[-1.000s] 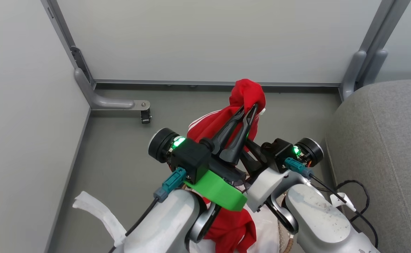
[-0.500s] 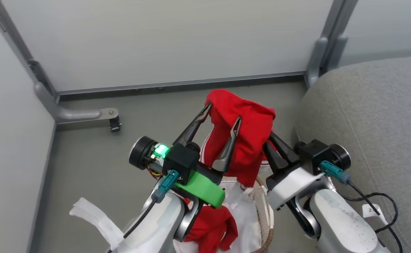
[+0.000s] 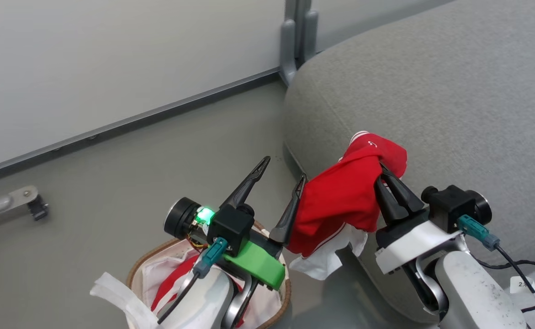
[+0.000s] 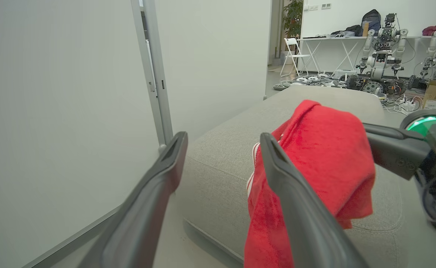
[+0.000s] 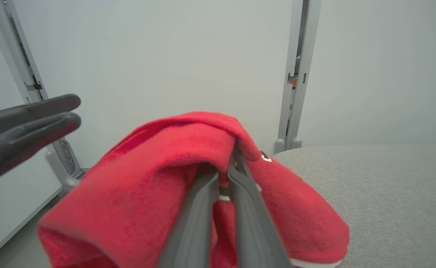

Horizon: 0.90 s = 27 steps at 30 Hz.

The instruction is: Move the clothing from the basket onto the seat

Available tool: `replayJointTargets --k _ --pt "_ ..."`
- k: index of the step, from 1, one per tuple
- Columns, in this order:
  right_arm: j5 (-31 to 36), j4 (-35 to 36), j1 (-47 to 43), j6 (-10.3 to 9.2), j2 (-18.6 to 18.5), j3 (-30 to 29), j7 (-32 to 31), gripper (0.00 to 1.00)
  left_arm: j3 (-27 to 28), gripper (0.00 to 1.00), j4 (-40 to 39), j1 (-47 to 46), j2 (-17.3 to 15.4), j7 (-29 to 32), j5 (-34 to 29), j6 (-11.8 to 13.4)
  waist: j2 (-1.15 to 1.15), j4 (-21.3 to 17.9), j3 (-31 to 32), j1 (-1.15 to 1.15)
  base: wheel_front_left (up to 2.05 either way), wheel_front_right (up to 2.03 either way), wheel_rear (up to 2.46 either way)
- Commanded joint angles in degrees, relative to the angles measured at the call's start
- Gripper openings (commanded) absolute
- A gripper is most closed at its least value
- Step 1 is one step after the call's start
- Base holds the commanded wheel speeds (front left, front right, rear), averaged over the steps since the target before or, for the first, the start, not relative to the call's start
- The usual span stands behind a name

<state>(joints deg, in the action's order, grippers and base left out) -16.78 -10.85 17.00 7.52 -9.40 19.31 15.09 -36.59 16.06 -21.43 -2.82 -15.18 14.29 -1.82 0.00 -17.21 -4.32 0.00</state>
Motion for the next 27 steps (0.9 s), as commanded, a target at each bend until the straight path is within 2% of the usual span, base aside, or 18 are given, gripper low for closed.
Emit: replayJointTargets --k 1,6,11,16,24,27 --pt "-0.4 0.5 -0.4 -0.06 -0.3 -0.6 0.1 0.0 -0.1 1.0 0.2 1.0 -0.2 0.0 0.4 -0.2 0.0 -10.8 -3.3 0.0 0.0 0.0 0.0" --pt "0.8 0.9 -0.1 -0.06 -0.9 -2.9 0.1 0.0 -1.6 1.0 1.9 -0.3 -0.3 0.0 0.4 -0.9 0.0 -13.1 -5.6 0.0 0.0 0.0 0.0" --pt "1.3 -0.3 4.6 -0.06 -2.7 -5.3 0.1 0.0 -2.4 1.0 3.3 -1.8 -0.3 0.0 -0.3 -1.0 0.0 -12.3 -9.2 0.0 0.0 0.0 0.0" --pt "3.9 -3.5 14.9 -0.06 -7.7 -7.3 0.1 0.0 -2.8 1.0 5.2 -4.2 -0.3 0.0 -2.2 -1.5 0.0 -9.1 -14.7 0.0 0.0 0.0 0.0" --pt "5.5 -14.0 33.9 -0.06 -14.9 -12.7 0.1 0.0 -2.7 1.0 6.5 -9.4 -0.3 0.0 -5.7 -2.3 0.0 -2.7 -24.3 0.0 0.0 0.0 0.0" --pt "7.4 -18.1 40.5 -0.07 -17.5 -12.8 0.1 0.0 -2.7 1.0 6.3 -11.2 -0.3 0.0 -6.9 -2.3 0.0 -0.7 -27.7 0.0 0.0 0.0 0.0"
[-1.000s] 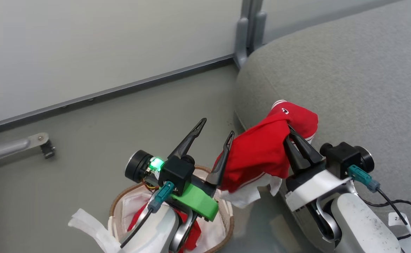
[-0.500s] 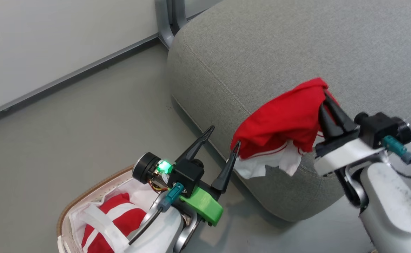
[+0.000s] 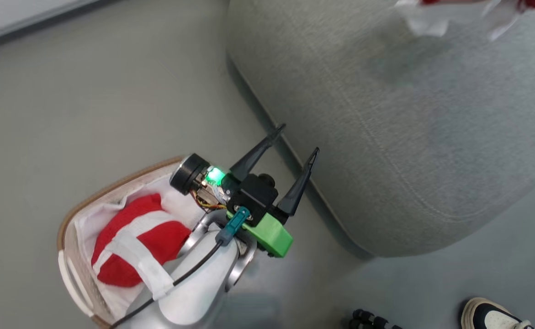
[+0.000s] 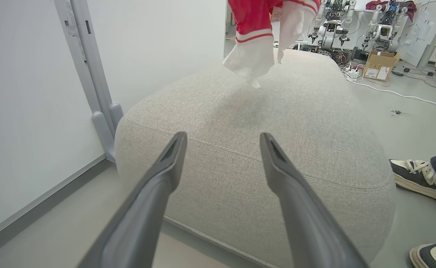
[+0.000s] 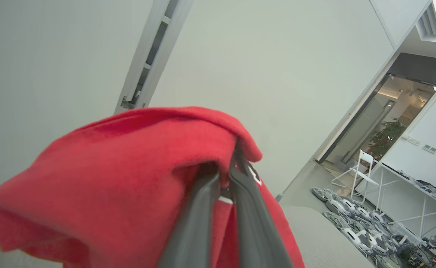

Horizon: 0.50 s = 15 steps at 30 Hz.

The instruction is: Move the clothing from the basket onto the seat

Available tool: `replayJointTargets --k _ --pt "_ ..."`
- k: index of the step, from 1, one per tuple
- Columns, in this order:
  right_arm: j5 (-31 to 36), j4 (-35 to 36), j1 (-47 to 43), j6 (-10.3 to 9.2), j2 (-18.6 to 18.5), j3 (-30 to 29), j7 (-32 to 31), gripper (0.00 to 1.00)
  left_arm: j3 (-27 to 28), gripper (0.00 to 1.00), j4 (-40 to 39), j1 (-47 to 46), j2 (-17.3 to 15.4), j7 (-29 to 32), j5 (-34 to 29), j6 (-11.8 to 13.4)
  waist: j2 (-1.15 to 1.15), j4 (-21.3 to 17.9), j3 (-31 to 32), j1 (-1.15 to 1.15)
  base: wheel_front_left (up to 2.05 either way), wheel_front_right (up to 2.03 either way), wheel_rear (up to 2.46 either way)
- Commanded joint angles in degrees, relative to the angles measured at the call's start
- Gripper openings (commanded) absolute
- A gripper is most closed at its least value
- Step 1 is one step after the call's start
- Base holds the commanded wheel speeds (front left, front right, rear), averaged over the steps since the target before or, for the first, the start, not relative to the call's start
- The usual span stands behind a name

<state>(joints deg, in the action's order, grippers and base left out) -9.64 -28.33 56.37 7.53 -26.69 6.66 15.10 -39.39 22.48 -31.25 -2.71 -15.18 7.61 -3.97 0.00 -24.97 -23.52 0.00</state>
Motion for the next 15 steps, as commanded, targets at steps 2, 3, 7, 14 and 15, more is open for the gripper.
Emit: replayJointTargets --k 2,3,7,14,15 --pt "1.1 -2.9 5.1 -0.08 -1.3 -0.8 0.1 0.0 0.1 1.0 -0.4 -2.3 -0.4 0.0 -0.6 -0.2 0.0 8.4 -10.4 0.0 0.0 0.0 0.0" --pt "1.3 -3.9 6.8 -0.08 -1.6 -1.2 0.1 0.0 0.1 1.0 -0.5 -2.7 -0.4 0.0 -0.8 -0.2 0.0 8.9 -11.0 0.0 0.0 0.0 0.0" --pt "3.4 -9.0 11.6 -0.08 -3.4 -2.6 0.1 0.0 -0.6 1.0 -1.2 -4.2 -0.4 0.0 -0.5 0.2 0.0 11.6 -14.0 0.0 0.0 0.0 0.0" --pt "8.6 -18.9 11.4 -0.08 -3.8 -10.1 0.1 0.0 -1.4 1.0 -1.7 -5.4 -0.3 0.0 0.1 1.6 0.0 14.9 -16.7 0.0 0.0 0.0 0.0" --pt "9.3 -20.1 10.6 -0.08 -3.3 -11.5 0.1 0.0 -1.2 1.0 -1.5 -5.4 -0.3 0.0 0.0 1.8 0.0 15.1 -16.9 0.0 0.0 0.0 0.0"
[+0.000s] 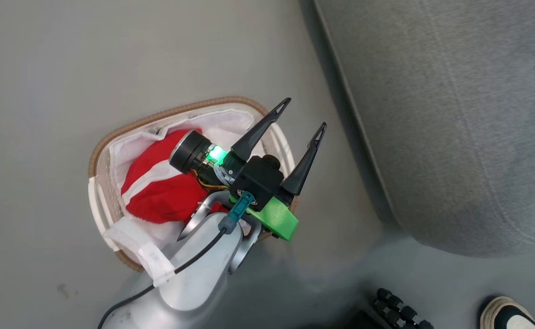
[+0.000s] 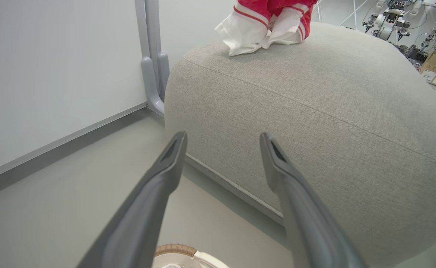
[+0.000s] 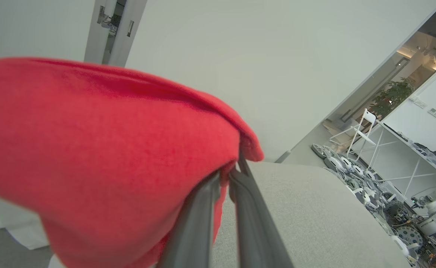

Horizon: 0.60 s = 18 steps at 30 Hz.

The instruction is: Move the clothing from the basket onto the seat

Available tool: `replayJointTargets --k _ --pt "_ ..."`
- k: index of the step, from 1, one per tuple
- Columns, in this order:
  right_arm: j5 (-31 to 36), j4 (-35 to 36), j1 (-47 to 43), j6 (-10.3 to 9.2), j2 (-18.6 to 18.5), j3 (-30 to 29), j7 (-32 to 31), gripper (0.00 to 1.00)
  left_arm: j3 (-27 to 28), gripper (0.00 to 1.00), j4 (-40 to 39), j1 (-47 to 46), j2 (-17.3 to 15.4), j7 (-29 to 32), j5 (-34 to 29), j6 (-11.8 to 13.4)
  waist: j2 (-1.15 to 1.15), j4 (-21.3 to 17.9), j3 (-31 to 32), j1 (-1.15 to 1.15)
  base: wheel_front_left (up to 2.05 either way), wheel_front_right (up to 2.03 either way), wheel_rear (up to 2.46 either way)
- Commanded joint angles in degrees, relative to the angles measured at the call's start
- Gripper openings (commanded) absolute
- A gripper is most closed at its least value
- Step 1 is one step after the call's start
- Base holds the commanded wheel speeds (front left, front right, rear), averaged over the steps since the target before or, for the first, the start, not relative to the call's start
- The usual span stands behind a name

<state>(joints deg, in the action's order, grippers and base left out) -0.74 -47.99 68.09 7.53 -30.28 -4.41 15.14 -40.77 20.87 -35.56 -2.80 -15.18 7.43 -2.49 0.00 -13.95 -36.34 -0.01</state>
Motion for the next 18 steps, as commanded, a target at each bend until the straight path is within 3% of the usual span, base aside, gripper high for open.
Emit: replayJointTargets --k 1,3,4,5,14,18 --pt "0.8 -1.4 -1.7 -0.08 0.7 -1.6 0.0 0.0 0.4 1.0 0.3 -1.1 -0.3 0.0 0.1 0.4 0.0 4.2 -4.2 0.01 0.0 0.0 0.0" --pt "2.2 -3.5 -3.3 -0.08 1.7 -3.5 0.0 0.0 0.9 1.0 0.4 -0.6 -0.2 0.0 0.4 0.6 0.0 4.3 -4.1 0.01 0.0 0.0 0.0" --pt "2.3 -3.9 -3.9 -0.08 2.5 -3.8 0.0 0.36 1.2 1.0 0.5 -0.4 -0.2 0.0 0.5 0.6 0.0 4.4 -3.9 0.01 0.0 0.0 0.0" --pt "2.5 -4.3 -5.4 -0.08 3.2 -4.7 0.0 1.0 1.8 1.0 0.4 -0.1 -0.3 0.0 0.7 1.0 0.0 4.4 -3.4 0.01 0.0 0.0 0.0" --pt "1.0 1.5 -20.5 -0.08 6.5 -8.0 0.0 1.0 4.8 1.0 -0.2 2.7 -0.2 0.0 1.6 2.1 0.0 4.7 4.0 0.01 0.0 0.0 0.0" --pt "0.9 6.5 -28.8 -0.08 7.5 -4.2 0.0 1.0 8.3 1.0 -0.7 5.6 -0.2 0.0 3.1 3.2 0.0 5.6 8.7 0.01 0.0 0.0 0.0"
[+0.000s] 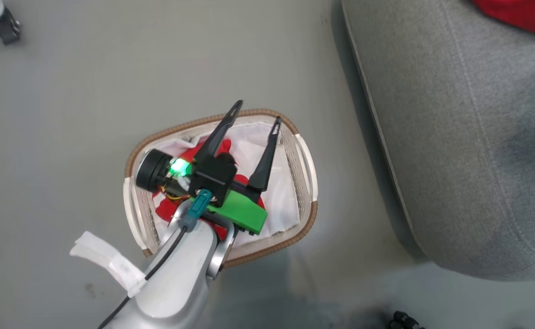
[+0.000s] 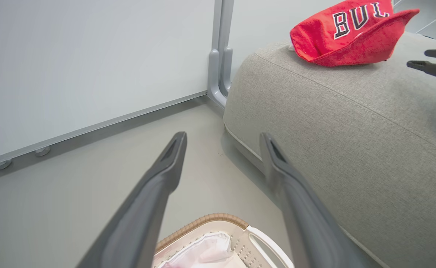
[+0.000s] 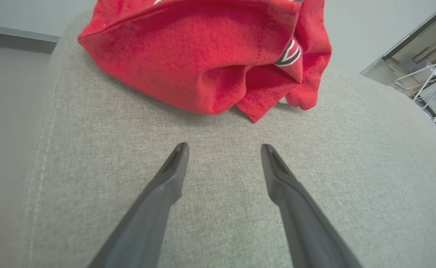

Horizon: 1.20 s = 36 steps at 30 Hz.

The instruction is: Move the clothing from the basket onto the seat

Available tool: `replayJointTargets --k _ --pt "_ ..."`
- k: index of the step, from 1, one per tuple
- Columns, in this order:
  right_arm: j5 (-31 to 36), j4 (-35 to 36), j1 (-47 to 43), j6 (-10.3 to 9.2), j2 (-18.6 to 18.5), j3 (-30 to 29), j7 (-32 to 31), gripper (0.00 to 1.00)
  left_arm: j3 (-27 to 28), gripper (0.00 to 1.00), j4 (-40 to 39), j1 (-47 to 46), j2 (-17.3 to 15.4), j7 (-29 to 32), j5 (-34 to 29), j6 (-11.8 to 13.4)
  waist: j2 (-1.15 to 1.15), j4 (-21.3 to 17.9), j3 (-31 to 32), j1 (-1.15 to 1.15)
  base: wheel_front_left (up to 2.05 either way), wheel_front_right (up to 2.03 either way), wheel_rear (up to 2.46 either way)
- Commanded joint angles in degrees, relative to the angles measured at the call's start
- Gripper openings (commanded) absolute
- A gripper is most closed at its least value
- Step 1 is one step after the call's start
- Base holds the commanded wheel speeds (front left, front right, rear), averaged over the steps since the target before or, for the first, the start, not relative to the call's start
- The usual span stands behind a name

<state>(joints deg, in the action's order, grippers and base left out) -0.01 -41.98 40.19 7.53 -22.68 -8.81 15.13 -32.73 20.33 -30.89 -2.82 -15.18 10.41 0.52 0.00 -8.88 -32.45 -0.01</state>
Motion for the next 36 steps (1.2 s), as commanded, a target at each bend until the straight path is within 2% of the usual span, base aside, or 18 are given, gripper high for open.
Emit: replayJointTargets --k 1,9,16,20,25,36 --pt "-0.1 2.1 -2.4 -0.08 -0.4 1.4 0.0 1.0 1.0 1.0 0.0 1.7 -0.2 0.0 0.1 0.4 0.0 1.0 6.0 0.01 0.0 0.0 0.0" --pt "-8.2 13.5 -11.0 -0.08 2.6 7.5 0.0 1.0 9.0 1.0 1.1 8.0 -0.3 0.0 -1.0 2.0 0.0 4.4 14.5 0.01 0.0 0.0 0.0" --pt "-11.6 18.5 -16.4 -0.08 7.5 12.9 0.0 1.0 17.8 1.0 1.3 15.5 -0.9 0.0 -2.3 3.8 0.0 7.8 21.3 0.01 0.0 0.0 0.0" --pt "-12.9 19.2 -19.9 -0.08 10.3 14.0 0.0 1.0 21.8 1.0 1.2 19.7 -1.1 0.0 -3.0 4.3 0.0 9.7 24.8 0.01 0.0 0.0 0.0" --pt "-13.1 19.0 -24.1 -0.08 13.2 13.1 0.0 1.0 24.7 1.0 1.0 24.7 -1.1 0.0 -4.6 3.7 0.0 11.5 28.8 0.01 0.0 0.0 0.0" --pt "-12.2 19.8 -31.8 -0.07 15.5 13.9 0.0 1.0 29.4 1.0 -1.7 33.4 -0.4 0.0 -4.4 2.1 0.0 12.9 32.2 0.01 0.0 0.0 0.0"
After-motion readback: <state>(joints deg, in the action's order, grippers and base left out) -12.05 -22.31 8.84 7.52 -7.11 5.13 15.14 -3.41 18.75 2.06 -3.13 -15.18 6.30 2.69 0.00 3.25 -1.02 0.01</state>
